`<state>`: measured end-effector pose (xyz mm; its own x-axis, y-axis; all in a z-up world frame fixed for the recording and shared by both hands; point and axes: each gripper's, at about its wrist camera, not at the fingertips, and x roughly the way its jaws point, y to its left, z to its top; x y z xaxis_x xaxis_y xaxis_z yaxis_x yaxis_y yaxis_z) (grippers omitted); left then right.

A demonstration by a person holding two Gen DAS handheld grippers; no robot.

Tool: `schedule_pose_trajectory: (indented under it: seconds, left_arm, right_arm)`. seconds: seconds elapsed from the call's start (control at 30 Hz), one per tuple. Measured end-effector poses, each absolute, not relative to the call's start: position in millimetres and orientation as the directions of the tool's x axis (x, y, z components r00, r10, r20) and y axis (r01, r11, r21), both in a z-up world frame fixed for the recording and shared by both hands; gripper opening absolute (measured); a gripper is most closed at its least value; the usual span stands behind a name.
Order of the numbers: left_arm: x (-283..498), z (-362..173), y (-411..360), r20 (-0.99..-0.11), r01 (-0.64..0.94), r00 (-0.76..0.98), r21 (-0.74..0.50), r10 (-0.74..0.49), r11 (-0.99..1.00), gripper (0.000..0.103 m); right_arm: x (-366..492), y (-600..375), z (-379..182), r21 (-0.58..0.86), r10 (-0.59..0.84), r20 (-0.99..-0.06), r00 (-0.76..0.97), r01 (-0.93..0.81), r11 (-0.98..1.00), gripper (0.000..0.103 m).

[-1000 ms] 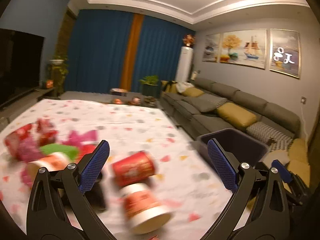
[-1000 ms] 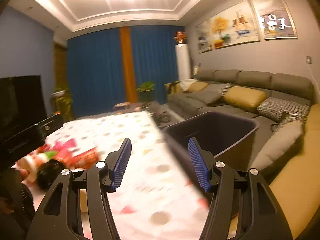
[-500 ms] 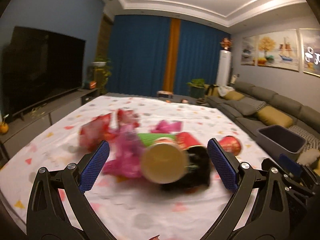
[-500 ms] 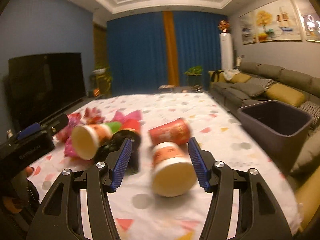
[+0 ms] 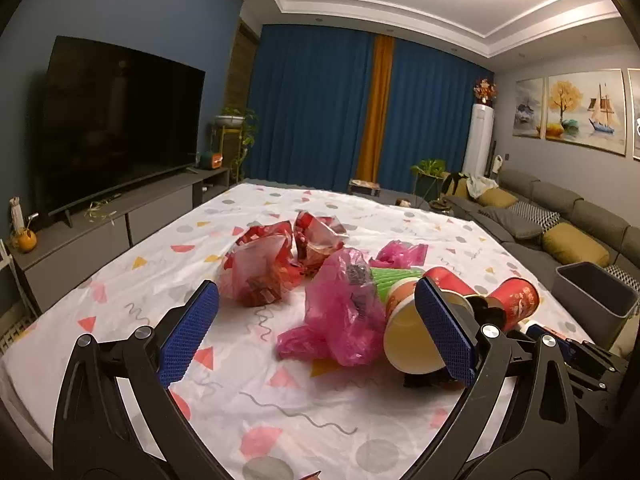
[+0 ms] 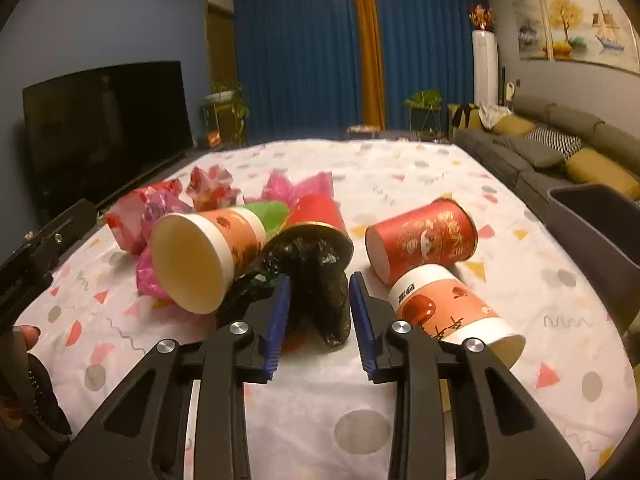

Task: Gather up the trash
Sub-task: 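Grasp the pink plastic bag with the left tool while the right tool grasps a black bag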

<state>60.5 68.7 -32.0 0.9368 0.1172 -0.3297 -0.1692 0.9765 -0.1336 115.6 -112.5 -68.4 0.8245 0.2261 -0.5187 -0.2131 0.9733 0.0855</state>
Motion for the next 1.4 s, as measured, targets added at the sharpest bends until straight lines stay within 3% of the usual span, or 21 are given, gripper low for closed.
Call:
schedule_pose_trajectory:
  seconds: [0.47,0.6,0.77,0.97,1.07,1.23,1.4]
  left_arm:
    - [87.1,-32.4,74.7,-0.36,-0.164,0.926,-0.111,0.114,0.98,0.096]
    - [101.3,-35.7,75.6,-0.397,-0.15,0.913,-0.112,0.094,0.982,0.096]
    - [117.9,-42.9,80.9,-0.449,-0.143,0.891,-0.136,0.068,0.98,0.094]
    - [136.6,-50.2,83.8,-0.505,-0.108,0.863,-0.162,0.011,0.981,0.075]
    - [146.3,-55.7,83.6,-0.537,-0.079,0.843,-0.186,-0.034,0.979,0.056]
    - [152.1,-60.9,82.1,-0.556,-0.041,0.827,-0.2,-0.079,0.979,0.01]
    - [149.2,-58.3,82.0,-0.539,-0.028,0.838,-0.207,-0.09,0.978,0.001]
  right_arm:
    - [135.6,-101.4,-65.6,0.096,0.248,-0.591,0.768,-0.238,0.967,0.031]
    - [142.6,-101.4,-67.1,0.095,0.243,-0.607,0.757,-0.234,0.968,0.022]
    - [144.2,-100.6,-72.3,0.084,0.247,-0.617,0.748,-0.249,0.965,0.001]
    - [132.9,-107.1,-63.2,0.085,0.249,-0.566,0.786,-0.244,0.966,0.001]
    - [128.6,-110.1,-56.1,0.088,0.246,-0.544,0.802,-0.237,0.967,0.001]
    - [123.4,-114.6,-46.3,0.089,0.244,-0.514,0.823,-0.232,0.969,0.001]
    - [119.0,-117.8,-37.5,0.088,0.24,-0.489,0.839,-0.226,0.97,0.001]
